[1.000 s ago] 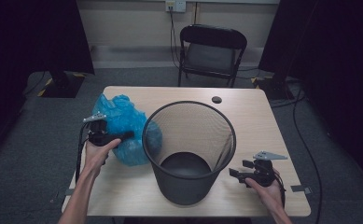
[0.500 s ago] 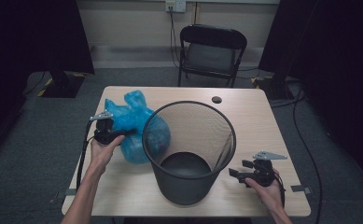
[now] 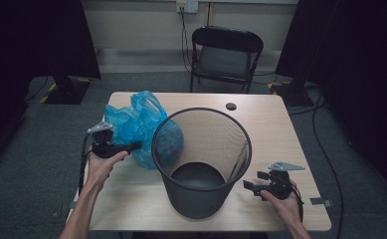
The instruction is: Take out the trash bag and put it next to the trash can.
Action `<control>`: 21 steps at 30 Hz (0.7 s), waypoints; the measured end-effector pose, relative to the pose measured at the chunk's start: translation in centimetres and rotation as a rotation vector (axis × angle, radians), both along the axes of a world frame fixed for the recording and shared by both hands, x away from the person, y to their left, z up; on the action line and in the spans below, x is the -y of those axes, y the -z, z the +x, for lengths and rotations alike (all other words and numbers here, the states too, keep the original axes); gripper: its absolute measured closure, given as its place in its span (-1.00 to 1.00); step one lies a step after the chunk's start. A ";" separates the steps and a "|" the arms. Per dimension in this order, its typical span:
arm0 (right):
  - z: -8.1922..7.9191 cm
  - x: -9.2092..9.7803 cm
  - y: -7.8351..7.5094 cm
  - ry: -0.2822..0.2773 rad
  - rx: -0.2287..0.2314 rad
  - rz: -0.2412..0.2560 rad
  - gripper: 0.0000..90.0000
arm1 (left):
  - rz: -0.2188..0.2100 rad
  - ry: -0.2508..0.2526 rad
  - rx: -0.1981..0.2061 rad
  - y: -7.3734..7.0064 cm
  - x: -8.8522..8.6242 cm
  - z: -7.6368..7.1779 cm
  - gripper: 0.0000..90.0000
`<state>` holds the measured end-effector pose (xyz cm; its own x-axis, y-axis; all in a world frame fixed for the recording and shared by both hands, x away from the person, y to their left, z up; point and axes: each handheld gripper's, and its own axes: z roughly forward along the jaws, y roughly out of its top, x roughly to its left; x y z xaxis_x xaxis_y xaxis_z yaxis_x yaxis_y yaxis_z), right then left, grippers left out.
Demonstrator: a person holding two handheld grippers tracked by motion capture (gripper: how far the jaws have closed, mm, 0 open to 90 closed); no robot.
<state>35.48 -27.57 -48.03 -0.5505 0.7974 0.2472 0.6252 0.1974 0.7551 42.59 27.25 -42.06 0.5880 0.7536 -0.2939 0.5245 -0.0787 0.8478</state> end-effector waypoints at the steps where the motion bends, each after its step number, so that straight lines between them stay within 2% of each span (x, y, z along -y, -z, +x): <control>1: 0.0 0.0 0.0 0.001 0.000 0.000 -0.55 | 0.019 0.000 -0.001 -0.1 -0.2 -0.4 -0.62; 3: 0.0 0.0 0.0 0.002 -0.003 0.002 -0.55 | 0.026 0.008 0.018 -0.2 -0.7 -1.6 -0.61; 6: -0.1 -0.1 0.0 -0.001 -0.002 0.003 -0.55 | 0.039 0.017 0.018 0.0 -1.0 -2.4 -0.63; 8: -0.1 -0.1 0.0 -0.002 -0.002 -0.001 -0.55 | 0.049 0.024 0.029 0.3 -1.1 -3.6 -0.63; 9: -0.1 -0.1 0.0 -0.002 -0.003 -0.001 -0.55 | 0.049 0.024 0.029 0.3 -1.1 -3.6 -0.63; 10: -0.1 -0.1 0.0 0.000 -0.002 -0.002 -0.55 | 0.066 0.030 0.028 0.5 -0.9 -4.3 -0.63; 13: -0.1 -0.1 0.1 0.004 -0.001 -0.009 -0.55 | 0.084 0.017 0.039 0.7 -0.9 -4.9 -0.63; 16: -0.2 0.0 0.1 0.005 -0.001 -0.009 -0.55 | 0.077 0.012 0.038 0.9 -1.3 -5.7 -0.63; 21: -0.2 0.0 0.1 0.006 -0.002 -0.007 -0.55 | 0.124 0.044 0.032 1.7 -0.9 -7.1 -0.62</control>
